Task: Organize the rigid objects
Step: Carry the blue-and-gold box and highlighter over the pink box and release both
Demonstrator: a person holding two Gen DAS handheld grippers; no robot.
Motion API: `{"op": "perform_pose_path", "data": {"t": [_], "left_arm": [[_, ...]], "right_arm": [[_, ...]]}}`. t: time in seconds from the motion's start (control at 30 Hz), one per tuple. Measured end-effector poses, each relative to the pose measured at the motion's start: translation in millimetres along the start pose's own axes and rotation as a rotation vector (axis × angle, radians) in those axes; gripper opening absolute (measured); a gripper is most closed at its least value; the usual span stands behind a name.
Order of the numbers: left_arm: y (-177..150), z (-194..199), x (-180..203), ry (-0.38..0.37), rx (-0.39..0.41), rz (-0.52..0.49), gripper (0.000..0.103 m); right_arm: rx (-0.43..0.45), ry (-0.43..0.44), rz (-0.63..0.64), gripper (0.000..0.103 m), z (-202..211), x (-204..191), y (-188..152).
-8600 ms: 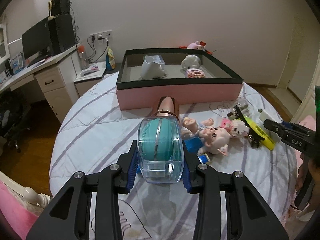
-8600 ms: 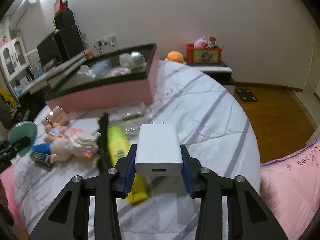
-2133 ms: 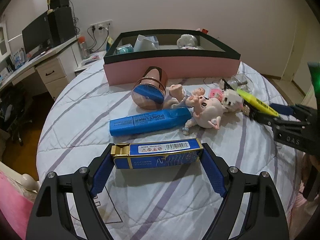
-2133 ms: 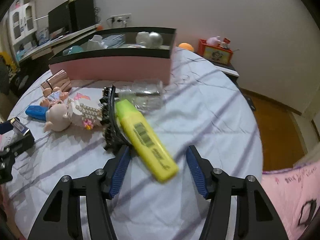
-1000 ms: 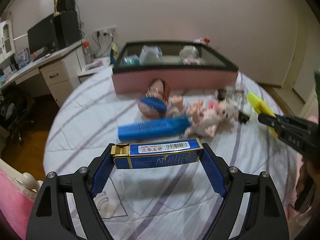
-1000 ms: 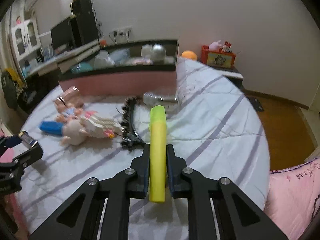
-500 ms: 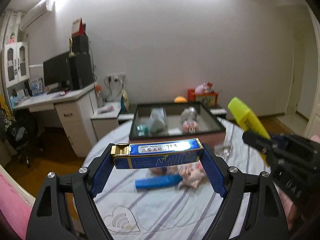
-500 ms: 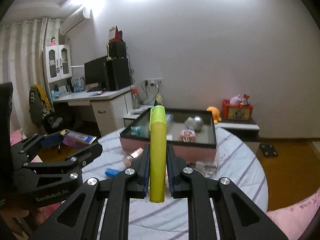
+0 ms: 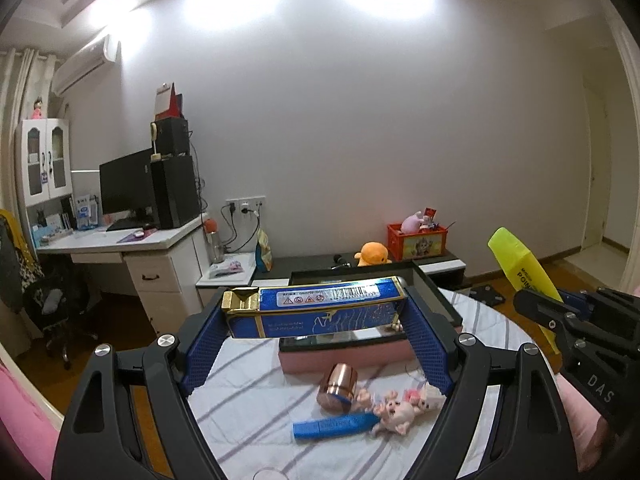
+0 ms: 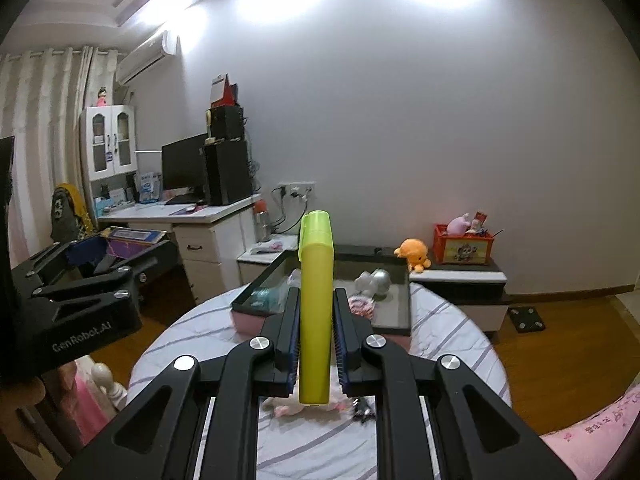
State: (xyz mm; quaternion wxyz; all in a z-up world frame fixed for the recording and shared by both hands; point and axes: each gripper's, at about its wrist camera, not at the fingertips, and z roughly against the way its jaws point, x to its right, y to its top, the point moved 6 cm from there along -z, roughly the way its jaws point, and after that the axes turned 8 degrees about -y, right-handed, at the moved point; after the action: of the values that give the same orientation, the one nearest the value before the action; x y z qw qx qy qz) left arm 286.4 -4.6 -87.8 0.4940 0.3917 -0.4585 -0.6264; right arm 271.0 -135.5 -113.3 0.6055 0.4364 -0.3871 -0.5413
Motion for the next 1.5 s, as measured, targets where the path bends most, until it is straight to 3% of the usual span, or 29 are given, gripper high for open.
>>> {"op": "perform_pose_path", "data": {"t": [0.23, 0.47, 0.67, 0.93, 1.1, 1.33, 1.4, 1.47, 1.5], "left_arm": [[14, -24, 5, -0.017, 0.014, -0.015, 0.084], [22, -74, 3, -0.026, -0.008, -0.044, 0.084], [11, -146, -20, -0.032, -0.105, -0.008, 0.084], [-37, -233, -41, -0.021, -0.292, 0.040, 0.084], [-63, -260, -26, -0.075, -0.377, 0.023, 0.084], [-68, -266, -20, -0.076, -0.400, 0.004, 0.088], [-63, -259, -20, -0.057, -0.379, -0.004, 0.096], [-56, -253, -21, -0.049, -0.352, -0.011, 0.098], [-52, -249, -20, -0.047, -0.341, -0.011, 0.103]], "right_arm": [[0.010, -0.025, 0.002, 0.015, -22, 13, 14], [-0.010, -0.054, 0.019, 0.015, -63, 20, 24], [-0.088, -0.070, 0.032, 0.015, -124, 27, 21], [-0.281, -0.079, 0.102, 0.015, -211, 16, -20], [-0.378, -0.119, 0.101, 0.015, -237, 31, -42], [-0.430, -0.126, 0.086, 0.015, -246, 39, -55], [-0.439, -0.132, 0.074, 0.019, -247, 41, -55], [-0.436, -0.142, 0.067, 0.052, -243, 42, -53], [-0.423, -0.146, 0.062, 0.060, -240, 42, -50]]}}
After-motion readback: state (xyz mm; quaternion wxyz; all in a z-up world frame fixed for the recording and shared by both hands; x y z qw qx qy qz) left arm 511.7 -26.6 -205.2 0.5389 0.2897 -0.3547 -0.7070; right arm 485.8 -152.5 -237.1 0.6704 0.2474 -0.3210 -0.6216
